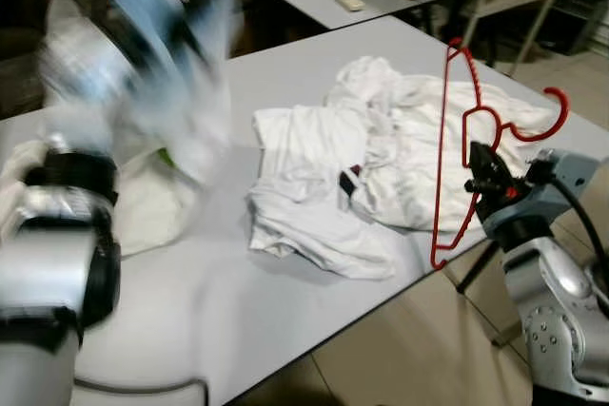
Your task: Hang hanger
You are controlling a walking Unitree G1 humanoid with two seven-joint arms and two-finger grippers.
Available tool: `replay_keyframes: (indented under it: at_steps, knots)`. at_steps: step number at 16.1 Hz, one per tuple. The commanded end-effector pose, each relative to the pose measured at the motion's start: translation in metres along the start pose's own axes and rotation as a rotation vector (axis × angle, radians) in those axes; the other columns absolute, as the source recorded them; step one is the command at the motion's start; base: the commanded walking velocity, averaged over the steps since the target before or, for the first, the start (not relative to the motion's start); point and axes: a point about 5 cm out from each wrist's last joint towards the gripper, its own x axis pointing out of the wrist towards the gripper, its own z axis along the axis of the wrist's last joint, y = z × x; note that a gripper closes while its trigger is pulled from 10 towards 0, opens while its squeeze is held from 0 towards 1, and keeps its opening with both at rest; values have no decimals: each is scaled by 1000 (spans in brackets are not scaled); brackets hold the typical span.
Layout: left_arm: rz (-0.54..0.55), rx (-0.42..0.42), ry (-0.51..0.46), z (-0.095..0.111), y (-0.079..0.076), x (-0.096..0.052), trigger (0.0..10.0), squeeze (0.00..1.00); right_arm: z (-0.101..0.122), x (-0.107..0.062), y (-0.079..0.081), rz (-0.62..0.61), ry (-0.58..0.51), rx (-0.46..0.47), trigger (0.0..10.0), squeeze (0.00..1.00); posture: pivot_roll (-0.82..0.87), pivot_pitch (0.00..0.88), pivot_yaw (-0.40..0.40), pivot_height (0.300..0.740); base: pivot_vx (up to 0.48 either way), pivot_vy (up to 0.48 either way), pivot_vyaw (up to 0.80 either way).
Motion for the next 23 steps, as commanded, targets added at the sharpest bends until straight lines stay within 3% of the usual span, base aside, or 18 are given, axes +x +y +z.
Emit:
replay_keyframes:
  at_steps: [1, 3, 4, 5, 6, 7, 8, 9, 10, 11, 12, 13, 14, 16, 19, 21, 22, 23]
  knots:
    - [-24, 0, 131, -17, -2, -6, 0, 0, 0, -1, 2, -1, -6, -3, 10000, 0, -184, 0, 53, 740, 0, 0, 0]
    - [-58, -8, 327, -41, -5, -20, 0, 0, -2, 0, 3, 6, 6, -6, 10000, 0, -178, 0, 50, 740, 0, 0, 0]
    - [-20, 25, 413, -48, 2, -29, 0, 0, -3, 1, 5, 13, 9, -7, 10000, 0, -176, 0, 49, 740, 0, 0, 0]
    - [156, 168, 460, -34, 34, -33, 0, 0, -2, 4, 7, 18, 9, -6, 10000, 0, -170, 0, 41, 740, 0, 0, 0]
    - [216, 218, 451, -26, 44, -33, 0, 0, -2, 5, 7, 19, 8, -6, 10000, 0, -170, 0, 41, 740, 0, 0, 0]
    - [433, 380, 215, 35, 82, -24, 0, 0, 1, 7, 6, 13, -9, -11, 10000, 0, -168, 0, 38, 740, 0, 0, 0]
    - [461, 459, -91, 92, 92, -18, 0, 0, 5, 7, 3, -9, -30, -10, 10000, 0, -169, 0, 42, 740, 0, 0, 0]
    - [432, 454, -259, 120, 92, -14, 0, 0, 7, 7, 0, -23, -43, -6, 10000, 0, -166, 0, 40, 740, 0, 0, 0]
    - [412, 452, -355, 136, 91, -13, 0, 0, 9, 7, -1, -32, -50, -4, 10000, 0, -166, 0, 40, 740, 0, 0, 0]
    - [303, 452, -293, 124, 78, 1, 0, 0, 6, 7, 0, -37, -48, 3, 10000, 0, -163, 0, 44, 740, 0, 0, 0]
    - [279, 435, -259, 113, 72, 4, 0, 0, 5, 6, 2, -34, -45, 4, 10000, 0, -166, 0, 48, 740, 0, 0, 0]
    - [184, 380, -202, 83, 53, 8, 0, 0, 2, 4, 5, -26, -37, 9, 10000, 0, -170, 0, 53, 740, 0, 0, 0]
    - [145, 355, -194, 75, 46, 9, 0, 0, 1, 2, 6, -26, -33, 10, 10000, 0, -170, 0, 55, 740, 0, 0, 0]
    - [49, 337, -119, 52, 32, 6, 0, 0, -1, -1, 6, -28, -25, 10, 10000, 0, -175, 0, 61, 740, 0, 0, 0]
    - [-335, 172, 111, -9, -15, -21, 0, 0, -4, -4, 9, -24, -15, 7, 10000, 0, -181, 0, 64, 740, 0, 0, 0]
    - [-399, 110, 133, -18, -30, -29, 0, 0, -4, -4, 9, -18, -10, 6, 10000, 0, -180, 0, 57, 740, 0, 0, 0]
    - [-415, 49, 108, -18, -39, -29, 0, 0, -4, -4, 9, -12, -7, 4, 10000, 0, -179, 0, 53, 740, 0, 0, 0]
    - [-457, -71, 64, -13, -56, -26, 0, 0, -5, -4, 10, -4, -3, 1, 10000, 0, -177, 0, 50, 740, 0, 0, 0]
